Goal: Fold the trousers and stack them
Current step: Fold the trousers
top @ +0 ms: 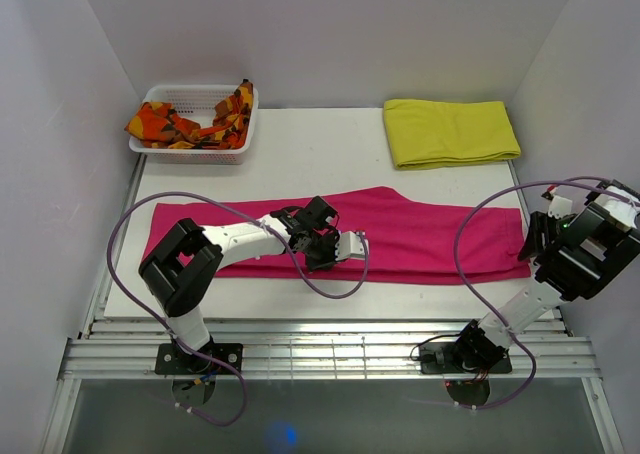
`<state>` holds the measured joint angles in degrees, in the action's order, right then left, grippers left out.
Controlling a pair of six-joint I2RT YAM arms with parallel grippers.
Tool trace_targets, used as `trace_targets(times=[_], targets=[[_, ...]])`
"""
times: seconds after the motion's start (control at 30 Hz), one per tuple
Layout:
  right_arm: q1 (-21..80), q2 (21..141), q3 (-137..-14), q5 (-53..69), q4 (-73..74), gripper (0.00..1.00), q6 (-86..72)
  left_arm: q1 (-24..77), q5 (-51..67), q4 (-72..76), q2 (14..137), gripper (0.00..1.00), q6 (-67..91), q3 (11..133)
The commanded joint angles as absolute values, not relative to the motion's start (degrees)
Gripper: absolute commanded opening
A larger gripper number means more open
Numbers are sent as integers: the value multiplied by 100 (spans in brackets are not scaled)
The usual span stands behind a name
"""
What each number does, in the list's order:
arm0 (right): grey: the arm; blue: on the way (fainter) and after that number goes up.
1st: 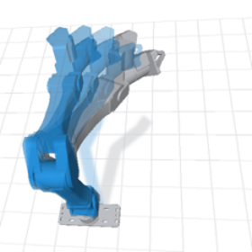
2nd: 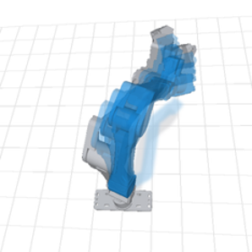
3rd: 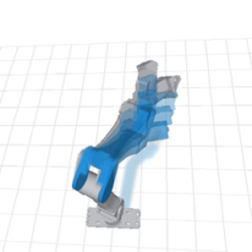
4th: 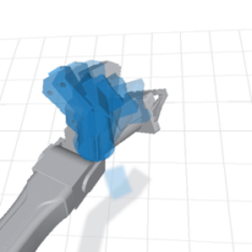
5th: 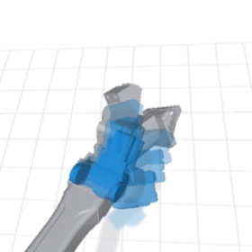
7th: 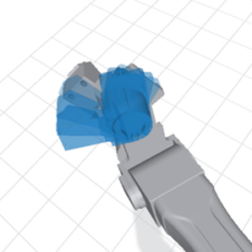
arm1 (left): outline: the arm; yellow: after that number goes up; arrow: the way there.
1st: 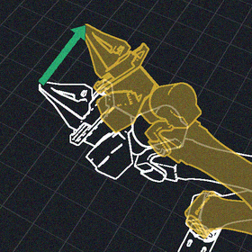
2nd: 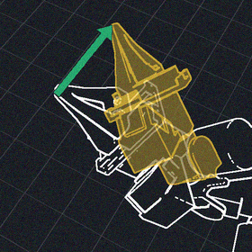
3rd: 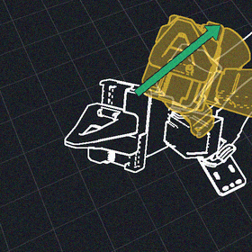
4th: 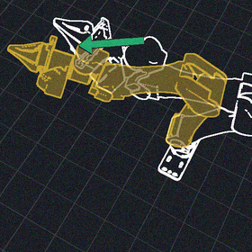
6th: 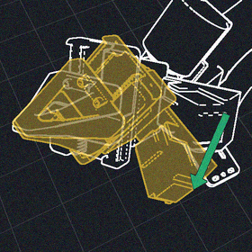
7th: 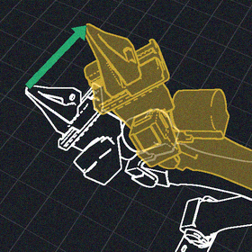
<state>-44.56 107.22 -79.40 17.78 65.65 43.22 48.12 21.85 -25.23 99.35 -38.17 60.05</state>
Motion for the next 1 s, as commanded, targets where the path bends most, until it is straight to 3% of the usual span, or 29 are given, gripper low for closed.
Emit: trace_targets(times=[0.0, 0.1, 0.2, 0.47, 0.77, 0.97], targets=[[-4641, 11092, -7998, 1898, 6073, 54, 4184, 4843, 2250, -2514, 9896, 6, -3841, 6091], [-4641, 11127, -8112, 2100, 6222, 24, 4219, 4843, 2250, -2549, 9844, 0, -3806, 6108], [-4641, 11005, -8279, 2337, 6494, 8, 4342, 4851, 2267, -2584, 9765, 0, -3788, 6108], [-4693, 10556, -8912, 2594, 7330, 8, 4781, 4851, 2118, -2672, 9142, 0, -3718, 5916], [-5018, 10485, -7586, 1794, 6496, 8, 5036, 4843, 2161, -2778, 9088, 0, -3973, 5371], [-5256, 10828, -7523, 1810, 6337, 8, 5071, 4852, 2206, -2637, 9509, 0, -3981, 5036]])
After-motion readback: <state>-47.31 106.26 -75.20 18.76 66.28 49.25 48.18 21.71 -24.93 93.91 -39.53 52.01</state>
